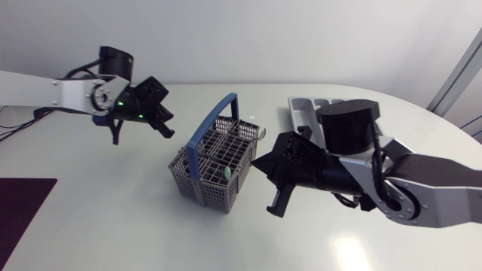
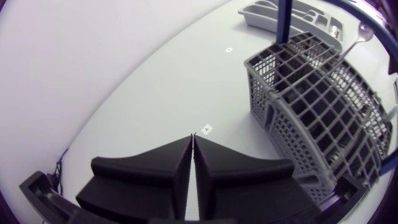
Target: Unload the cutlery basket into the drawer organizer.
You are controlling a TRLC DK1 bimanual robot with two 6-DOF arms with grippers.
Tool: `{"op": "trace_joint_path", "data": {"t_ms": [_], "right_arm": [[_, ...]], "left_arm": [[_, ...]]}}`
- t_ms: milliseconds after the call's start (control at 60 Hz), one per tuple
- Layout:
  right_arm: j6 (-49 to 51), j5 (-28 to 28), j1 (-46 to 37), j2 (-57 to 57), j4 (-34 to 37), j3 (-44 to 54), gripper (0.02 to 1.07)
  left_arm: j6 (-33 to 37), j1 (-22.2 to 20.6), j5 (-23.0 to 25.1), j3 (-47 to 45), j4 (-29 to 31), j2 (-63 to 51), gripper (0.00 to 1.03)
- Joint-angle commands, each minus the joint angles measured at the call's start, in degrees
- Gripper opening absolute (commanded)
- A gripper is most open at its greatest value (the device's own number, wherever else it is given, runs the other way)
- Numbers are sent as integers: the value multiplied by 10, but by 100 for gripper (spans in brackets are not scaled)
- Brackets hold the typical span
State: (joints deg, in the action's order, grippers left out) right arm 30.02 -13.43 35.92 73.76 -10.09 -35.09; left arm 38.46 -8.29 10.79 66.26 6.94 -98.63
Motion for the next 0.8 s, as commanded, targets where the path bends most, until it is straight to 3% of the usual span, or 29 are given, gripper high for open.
{"op": "trace_joint_path", "data": {"t_ms": [0,100,200,367,600,750,783], "right_arm": [[4,-5,-11,-27,17,32,11],[8,-5,-18,-48,17,49,13],[10,-1,-18,-63,16,62,22],[11,4,-58,-23,-22,49,13],[9,-52,-144,89,-67,-22,13],[-8,-70,-151,96,-71,-52,13],[-14,-70,-150,95,-66,-59,22]], "left_arm": [[32,-1,19,-39,20,109,19],[50,-19,22,-71,47,200,30],[58,-53,20,-80,102,249,35],[51,-103,3,-119,140,295,35],[48,-120,1,-199,142,342,8],[29,-157,-9,-222,147,366,7],[21,-170,-17,-224,147,372,7]]}}
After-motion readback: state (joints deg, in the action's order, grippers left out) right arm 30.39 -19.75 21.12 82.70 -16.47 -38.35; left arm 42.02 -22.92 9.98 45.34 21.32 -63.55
